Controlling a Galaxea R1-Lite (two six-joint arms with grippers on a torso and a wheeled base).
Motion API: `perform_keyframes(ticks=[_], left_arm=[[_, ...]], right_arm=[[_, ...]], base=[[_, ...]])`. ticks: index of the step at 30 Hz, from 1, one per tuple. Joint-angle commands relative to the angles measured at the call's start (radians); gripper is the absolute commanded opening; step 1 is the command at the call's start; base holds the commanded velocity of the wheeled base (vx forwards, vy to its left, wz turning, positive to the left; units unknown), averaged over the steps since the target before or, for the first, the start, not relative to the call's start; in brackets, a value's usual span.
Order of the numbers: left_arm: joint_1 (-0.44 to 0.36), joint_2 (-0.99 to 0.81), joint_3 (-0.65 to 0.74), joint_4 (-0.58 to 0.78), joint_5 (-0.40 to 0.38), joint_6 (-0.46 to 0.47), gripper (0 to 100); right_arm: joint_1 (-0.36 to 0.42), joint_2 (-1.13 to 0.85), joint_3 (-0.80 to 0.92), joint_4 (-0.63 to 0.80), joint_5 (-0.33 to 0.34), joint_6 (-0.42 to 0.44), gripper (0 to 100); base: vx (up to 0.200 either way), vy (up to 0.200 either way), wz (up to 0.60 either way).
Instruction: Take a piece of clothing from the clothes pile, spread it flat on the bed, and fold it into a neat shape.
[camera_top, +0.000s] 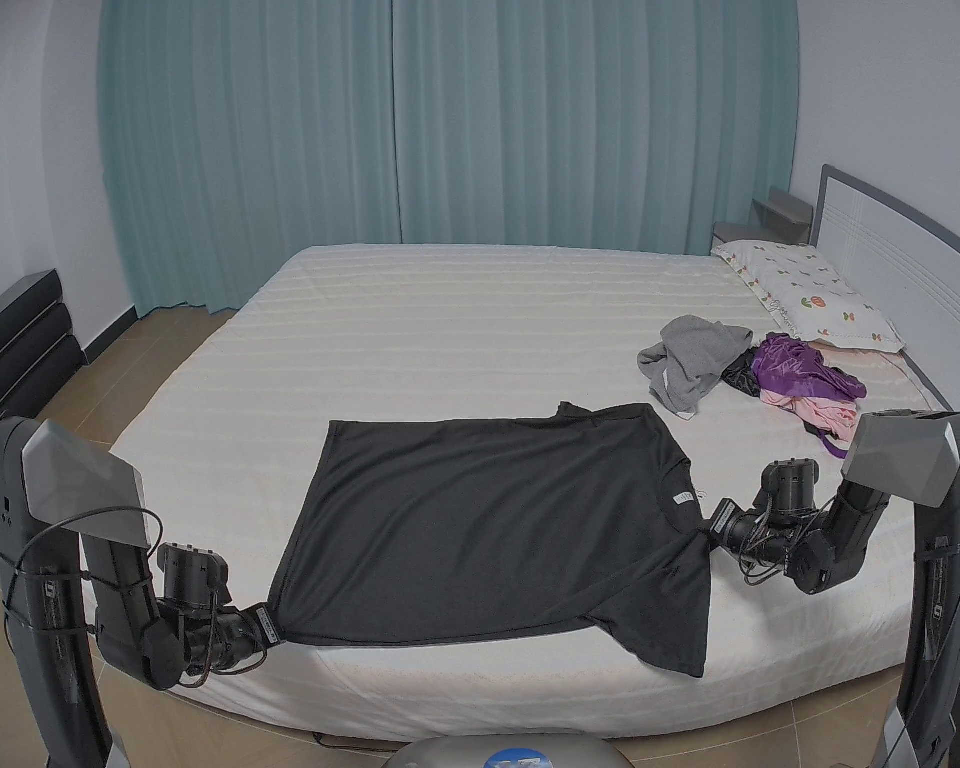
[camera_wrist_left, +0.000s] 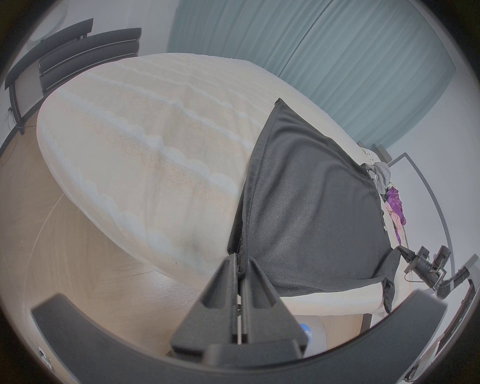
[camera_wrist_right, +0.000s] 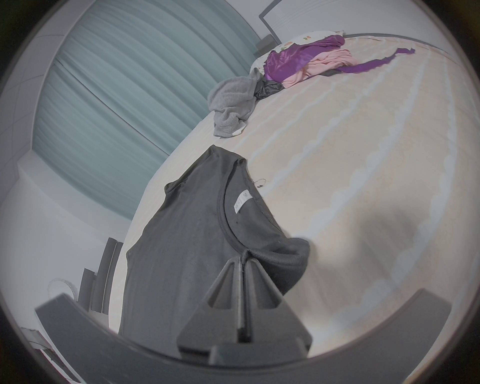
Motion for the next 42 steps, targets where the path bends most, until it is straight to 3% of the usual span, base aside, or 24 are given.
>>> perform_keyframes(ticks=[1, 5, 6, 15, 21, 24, 27, 34, 42], left_arm=[[0.0, 0.001, -0.001, 0.0, 0.0, 0.0, 0], [0.0, 0.001, -0.001, 0.0, 0.0, 0.0, 0], [0.0, 0.001, -0.001, 0.0, 0.0, 0.0, 0], [0.0, 0.001, 0.0, 0.0, 0.0, 0.0, 0], [0.0, -0.002, -0.003, 0.0, -0.001, -0.023, 0], [0.0, -0.004, -0.003, 0.0, -0.001, -0.031, 0], [0.0, -0.004, -0.001, 0.0, -0.001, -0.031, 0], [0.0, -0.004, -0.001, 0.0, -0.001, -0.031, 0], [0.0, -0.004, -0.001, 0.0, -0.001, -0.031, 0]], right_arm=[[-0.001, 0.032, -0.039, 0.012, 0.001, -0.018, 0], [-0.003, 0.043, -0.041, 0.021, 0.002, -0.041, 0], [-0.003, 0.041, -0.039, 0.021, 0.002, -0.043, 100], [-0.027, -0.028, 0.019, 0.003, 0.027, -0.034, 100], [-0.035, -0.138, 0.243, -0.085, 0.131, -0.041, 100], [-0.024, -0.142, 0.321, -0.132, 0.146, -0.044, 100], [-0.023, -0.12, 0.39, -0.186, 0.151, -0.1, 100], [0.0, -0.099, 0.426, -0.2, 0.195, -0.11, 100], [0.031, -0.051, 0.427, -0.201, 0.189, -0.116, 100]], base=[[0.0, 0.0, 0.0], [0.0, 0.0, 0.0], [0.0, 0.0, 0.0], [0.0, 0.0, 0.0], [0.0, 0.0, 0.0], [0.0, 0.0, 0.0], [0.0, 0.0, 0.0], [0.0, 0.0, 0.0], [0.0, 0.0, 0.0]])
